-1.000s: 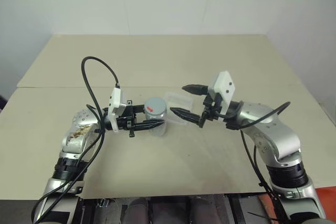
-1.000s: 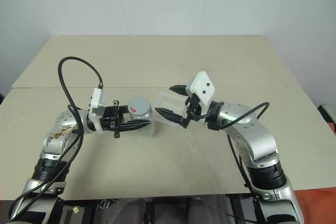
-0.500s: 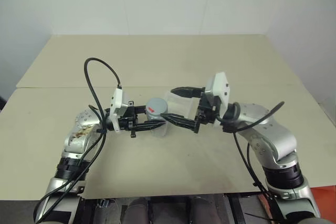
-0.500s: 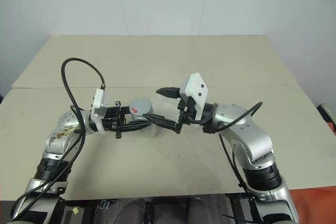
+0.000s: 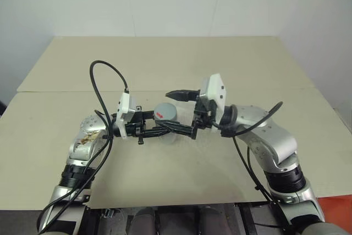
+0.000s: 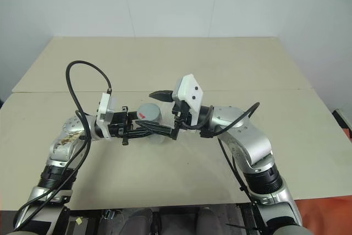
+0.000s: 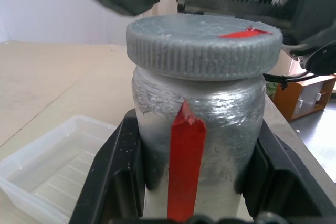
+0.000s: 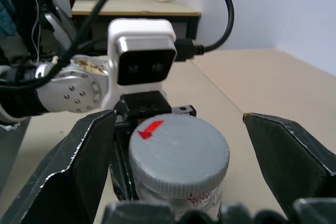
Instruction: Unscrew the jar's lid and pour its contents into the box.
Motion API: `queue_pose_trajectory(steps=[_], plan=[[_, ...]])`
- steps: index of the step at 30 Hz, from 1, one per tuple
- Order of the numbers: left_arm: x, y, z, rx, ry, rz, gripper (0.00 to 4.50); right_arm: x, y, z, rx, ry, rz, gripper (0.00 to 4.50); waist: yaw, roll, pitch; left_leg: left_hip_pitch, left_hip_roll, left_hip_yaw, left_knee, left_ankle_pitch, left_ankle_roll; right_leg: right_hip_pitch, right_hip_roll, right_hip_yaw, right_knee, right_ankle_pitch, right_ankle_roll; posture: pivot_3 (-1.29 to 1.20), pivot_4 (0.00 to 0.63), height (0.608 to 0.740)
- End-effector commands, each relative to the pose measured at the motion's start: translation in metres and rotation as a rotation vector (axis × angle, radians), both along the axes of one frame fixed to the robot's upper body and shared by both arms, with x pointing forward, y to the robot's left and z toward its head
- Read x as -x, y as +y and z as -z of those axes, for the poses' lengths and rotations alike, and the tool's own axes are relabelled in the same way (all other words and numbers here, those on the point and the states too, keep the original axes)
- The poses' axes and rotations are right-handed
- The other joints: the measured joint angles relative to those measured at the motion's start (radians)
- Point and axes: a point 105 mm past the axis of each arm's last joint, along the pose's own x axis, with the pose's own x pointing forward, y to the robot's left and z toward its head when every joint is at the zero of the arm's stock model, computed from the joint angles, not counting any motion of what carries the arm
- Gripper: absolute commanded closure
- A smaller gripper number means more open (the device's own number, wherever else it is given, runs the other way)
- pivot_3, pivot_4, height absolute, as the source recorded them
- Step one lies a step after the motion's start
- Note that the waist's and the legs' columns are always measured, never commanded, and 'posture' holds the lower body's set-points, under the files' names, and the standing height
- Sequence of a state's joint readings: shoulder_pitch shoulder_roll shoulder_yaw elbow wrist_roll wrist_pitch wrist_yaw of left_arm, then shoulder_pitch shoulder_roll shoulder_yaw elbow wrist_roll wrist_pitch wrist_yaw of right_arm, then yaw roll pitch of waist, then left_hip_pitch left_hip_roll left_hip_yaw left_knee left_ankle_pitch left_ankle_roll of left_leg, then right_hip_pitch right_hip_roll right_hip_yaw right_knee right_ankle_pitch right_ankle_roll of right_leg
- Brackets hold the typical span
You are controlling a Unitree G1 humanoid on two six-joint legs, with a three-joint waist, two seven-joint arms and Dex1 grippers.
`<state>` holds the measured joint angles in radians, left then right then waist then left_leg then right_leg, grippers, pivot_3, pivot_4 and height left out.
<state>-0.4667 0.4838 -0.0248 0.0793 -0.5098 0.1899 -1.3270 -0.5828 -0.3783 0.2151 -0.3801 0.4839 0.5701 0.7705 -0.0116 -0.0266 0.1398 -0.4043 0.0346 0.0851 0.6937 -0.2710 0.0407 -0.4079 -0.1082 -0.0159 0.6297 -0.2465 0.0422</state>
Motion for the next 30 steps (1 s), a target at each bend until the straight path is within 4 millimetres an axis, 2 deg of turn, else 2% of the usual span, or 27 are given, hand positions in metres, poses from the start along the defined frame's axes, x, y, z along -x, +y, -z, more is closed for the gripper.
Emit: queue_pose_trajectory(steps=[1, 25, 28, 30], plan=[[0.0011, -0.0023, -0.0087, -0.001, -0.048, 0.016, 2.56, 0.0018, 0.0019, -0.0129, -0.011, -0.055, -0.004, 0.02, 0.001, 0.000, 0.000, 0.000, 0.000, 0.000, 0.000, 0.000, 0.000, 0.000, 0.000, 0.000, 0.000, 0.000, 0.000, 0.00, 0.150, 0.740], [0.0012, -0.0018, -0.0086, -0.001, -0.048, 0.009, 2.56, 0.0023, 0.0012, -0.0113, 0.008, -0.055, -0.011, 0.02, 0.000, 0.000, 0.000, 0.000, 0.000, 0.000, 0.000, 0.000, 0.000, 0.000, 0.000, 0.000, 0.000, 0.000, 0.000, 0.00, 0.150, 0.740], [0.0010, -0.0017, -0.0085, 0.000, -0.048, 0.007, 2.56, 0.0024, 0.0019, -0.0111, 0.011, -0.054, -0.015, 0.56, 0.000, 0.000, 0.000, 0.000, 0.000, 0.000, 0.000, 0.000, 0.000, 0.000, 0.000, 0.000, 0.000, 0.000, 0.000, 0.00, 0.150, 0.740], [0.0010, -0.0016, -0.0084, 0.001, -0.048, 0.007, 2.56, 0.0021, 0.0021, -0.0111, 0.012, -0.055, -0.015, 1.24, 0.000, 0.000, 0.000, 0.000, 0.000, 0.000, 0.000, 0.000, 0.000, 0.000, 0.000, 0.000, 0.000, 0.000, 0.000, 0.00, 0.150, 0.740]])
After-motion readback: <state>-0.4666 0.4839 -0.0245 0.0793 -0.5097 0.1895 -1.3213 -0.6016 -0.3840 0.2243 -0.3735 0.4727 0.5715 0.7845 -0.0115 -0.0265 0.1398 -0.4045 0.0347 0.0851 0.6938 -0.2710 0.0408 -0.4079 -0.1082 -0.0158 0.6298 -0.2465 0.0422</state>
